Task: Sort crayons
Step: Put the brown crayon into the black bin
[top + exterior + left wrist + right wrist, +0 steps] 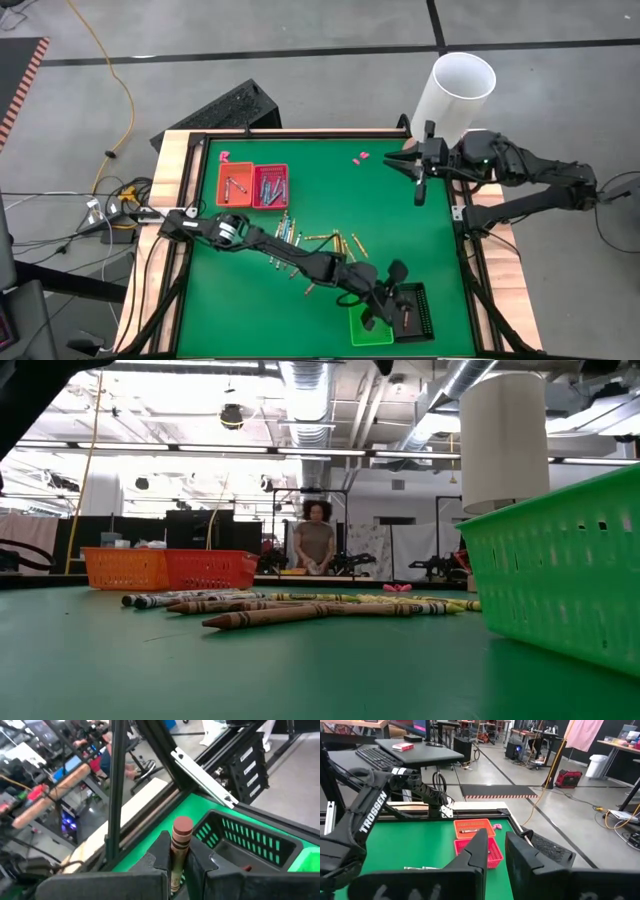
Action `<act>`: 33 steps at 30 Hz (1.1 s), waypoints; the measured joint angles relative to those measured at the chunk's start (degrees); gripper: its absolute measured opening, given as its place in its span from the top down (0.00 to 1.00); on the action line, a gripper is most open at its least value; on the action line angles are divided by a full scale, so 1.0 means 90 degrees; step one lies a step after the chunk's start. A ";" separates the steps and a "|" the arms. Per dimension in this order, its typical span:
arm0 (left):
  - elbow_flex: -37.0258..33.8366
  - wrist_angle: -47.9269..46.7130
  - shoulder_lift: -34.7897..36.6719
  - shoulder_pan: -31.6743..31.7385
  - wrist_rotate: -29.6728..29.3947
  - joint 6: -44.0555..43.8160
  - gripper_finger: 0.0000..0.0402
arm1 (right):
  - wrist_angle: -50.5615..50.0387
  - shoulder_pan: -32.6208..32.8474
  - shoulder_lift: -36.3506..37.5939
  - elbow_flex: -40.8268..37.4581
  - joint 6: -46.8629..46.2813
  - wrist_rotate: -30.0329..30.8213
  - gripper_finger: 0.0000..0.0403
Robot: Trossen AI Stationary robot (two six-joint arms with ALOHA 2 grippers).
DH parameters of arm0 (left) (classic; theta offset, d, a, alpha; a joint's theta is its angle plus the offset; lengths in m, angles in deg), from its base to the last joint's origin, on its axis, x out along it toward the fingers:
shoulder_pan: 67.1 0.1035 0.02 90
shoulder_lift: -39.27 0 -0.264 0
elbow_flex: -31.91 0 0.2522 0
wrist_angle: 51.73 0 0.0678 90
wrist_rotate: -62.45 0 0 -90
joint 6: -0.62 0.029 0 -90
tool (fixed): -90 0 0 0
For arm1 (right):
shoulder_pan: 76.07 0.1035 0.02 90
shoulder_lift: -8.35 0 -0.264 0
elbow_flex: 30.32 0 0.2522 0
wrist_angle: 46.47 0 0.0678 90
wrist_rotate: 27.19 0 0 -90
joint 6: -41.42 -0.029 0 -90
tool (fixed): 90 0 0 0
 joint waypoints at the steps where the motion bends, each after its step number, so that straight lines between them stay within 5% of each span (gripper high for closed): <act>1: 0.0000 0.0049 0.0000 -0.0019 -0.0040 0.0072 0.98 | 0.0001 0.0000 -0.0030 0.0000 0.0001 0.0000 0.83; 13: 0.0006 0.0051 0.0000 0.0028 -0.0501 0.0344 0.98 | 0.0074 0.0000 -0.0105 0.0000 0.0001 0.0000 0.83; 18: 0.0730 -0.0377 -0.0265 -0.0012 -0.0524 0.0572 0.98 | 0.0159 -0.0001 -0.0104 0.0000 0.0020 0.0000 0.83; 23: 0.2071 -0.1889 -0.0887 -0.0080 -0.0541 0.0631 0.98 | 0.0143 -0.0015 -0.0101 0.0000 0.0042 0.0002 0.83; 33: 0.2013 -0.2000 -0.1206 -0.0154 -0.0629 0.0877 0.98 | 0.0114 -0.0012 -0.0101 0.0000 0.0055 0.0000 0.83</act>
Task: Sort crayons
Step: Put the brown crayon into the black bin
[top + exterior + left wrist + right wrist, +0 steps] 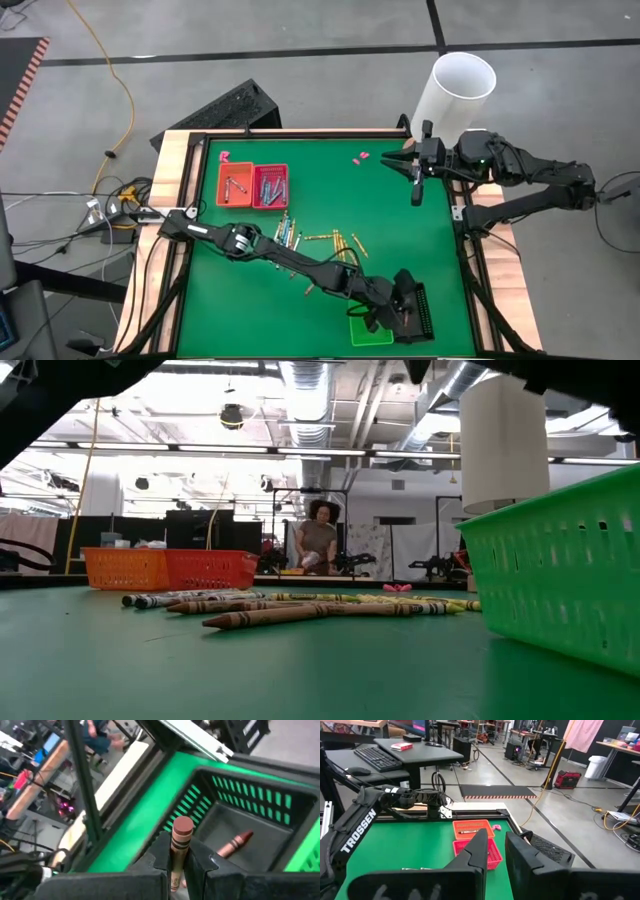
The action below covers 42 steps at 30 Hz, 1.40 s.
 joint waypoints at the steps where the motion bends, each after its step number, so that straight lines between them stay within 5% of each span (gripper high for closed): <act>1: 0.0000 -0.0007 -0.0033 0.0000 -0.0016 -0.0015 0.98 | -0.0016 0.0000 0.0000 0.0000 0.0000 0.0000 0.83; 7: -0.0002 0.0039 -0.0040 -0.0002 -0.0080 -0.0059 0.94 | -0.0150 0.0003 -0.0002 0.0000 0.0000 0.0000 0.83; 22: -0.0002 0.0032 -0.0040 0.0000 -0.0028 -0.0214 0.65 | -0.0175 0.0005 -0.0002 0.0000 -0.0002 0.0000 0.83; 30: 0.0114 0.0088 0.0036 -0.0011 -0.0726 -0.0074 0.63 | -0.0164 0.0005 -0.0001 0.0000 -0.0003 0.0000 0.83; 37: 0.0114 -0.0889 0.1019 0.0057 -0.1582 0.0506 0.63 | -0.0181 0.0005 0.0068 0.0000 -0.0005 0.0000 0.83; 42: 0.0118 -0.2873 0.2019 0.0383 -0.1267 -0.0621 0.62 | -0.0245 0.0005 0.0227 0.0002 -0.0056 0.0002 0.83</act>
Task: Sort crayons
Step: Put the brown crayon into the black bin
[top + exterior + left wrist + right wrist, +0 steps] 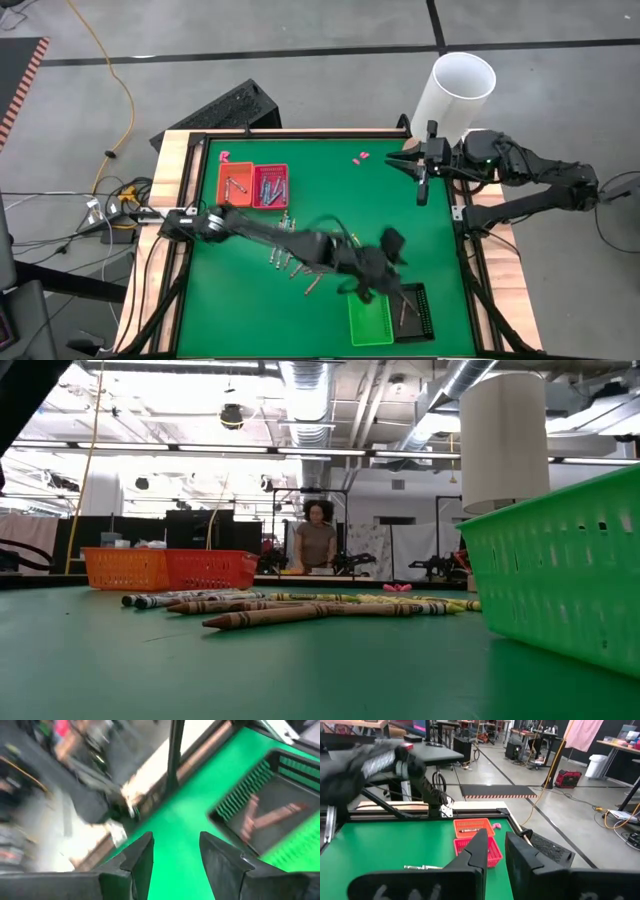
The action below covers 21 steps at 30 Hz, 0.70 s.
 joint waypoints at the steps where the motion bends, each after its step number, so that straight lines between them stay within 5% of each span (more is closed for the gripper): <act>1: -0.0002 -0.0395 0.0205 0.0092 0.0159 -0.0266 0.62 | -0.0037 0.0000 0.0014 0.0000 -0.0002 0.0000 0.83; 14: -0.0002 -0.4620 0.2167 0.0534 0.0358 -0.2195 0.77 | -0.1146 0.0010 0.0325 0.0002 -0.0500 -0.0078 0.83; 17: -0.0277 -0.4846 0.2541 0.0278 0.0171 -0.2583 0.82 | -0.1506 0.0034 0.0364 0.0002 -0.0518 -0.0152 0.83; 21: -0.1579 -0.4429 0.3398 -0.0178 -0.0667 -0.3157 0.86 | -0.1993 0.0099 0.0387 0.0002 -0.0529 -0.0165 0.83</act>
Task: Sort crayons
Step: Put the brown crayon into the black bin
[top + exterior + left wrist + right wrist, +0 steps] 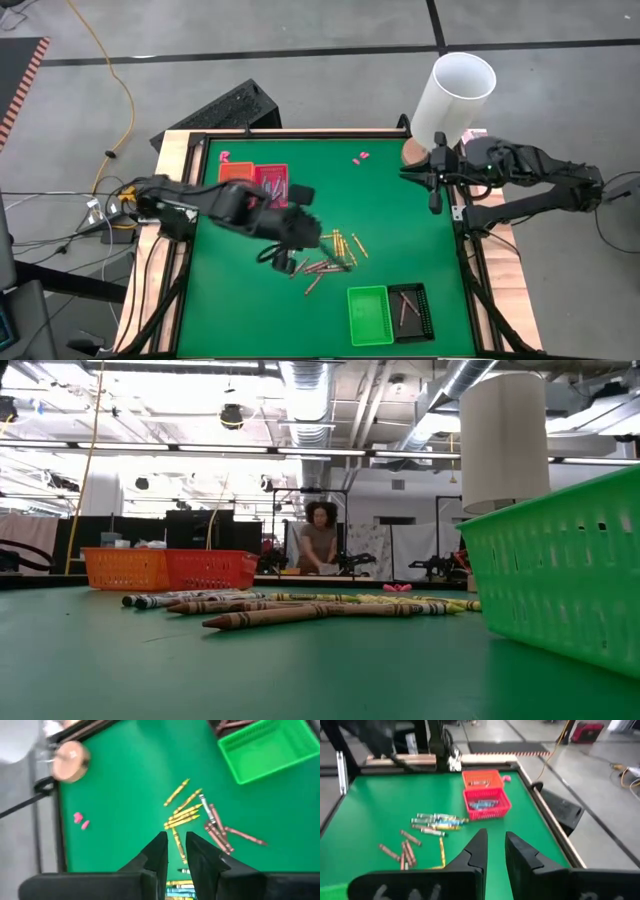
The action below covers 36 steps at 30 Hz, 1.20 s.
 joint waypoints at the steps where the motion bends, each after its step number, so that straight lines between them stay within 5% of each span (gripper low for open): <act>1: -0.0493 0.0247 0.0275 -0.0100 -0.0222 -0.0160 0.87 | -0.0090 0.0011 0.0002 0.0000 -0.0025 -0.0001 0.83; 10: -0.5069 0.3836 0.2622 -0.0635 -0.1207 -0.2125 0.88 | -0.0341 0.0037 -0.0002 0.0000 -0.0089 -0.0002 0.83; 18: -0.7696 0.6180 0.2910 -0.0722 -0.1449 -0.4268 0.88 | -0.0363 0.0037 -0.0002 0.0000 -0.0087 -0.0002 0.83; 26: -0.7843 0.6371 0.1897 -0.1162 -0.1649 -0.5150 0.88 | -0.0361 0.0034 -0.0005 0.0000 -0.0089 0.0000 0.83; 36: -0.6786 0.5394 0.0503 -0.1316 -0.1664 -0.5742 0.92 | -0.0299 0.0027 -0.0112 -0.0002 -0.0089 0.0024 0.83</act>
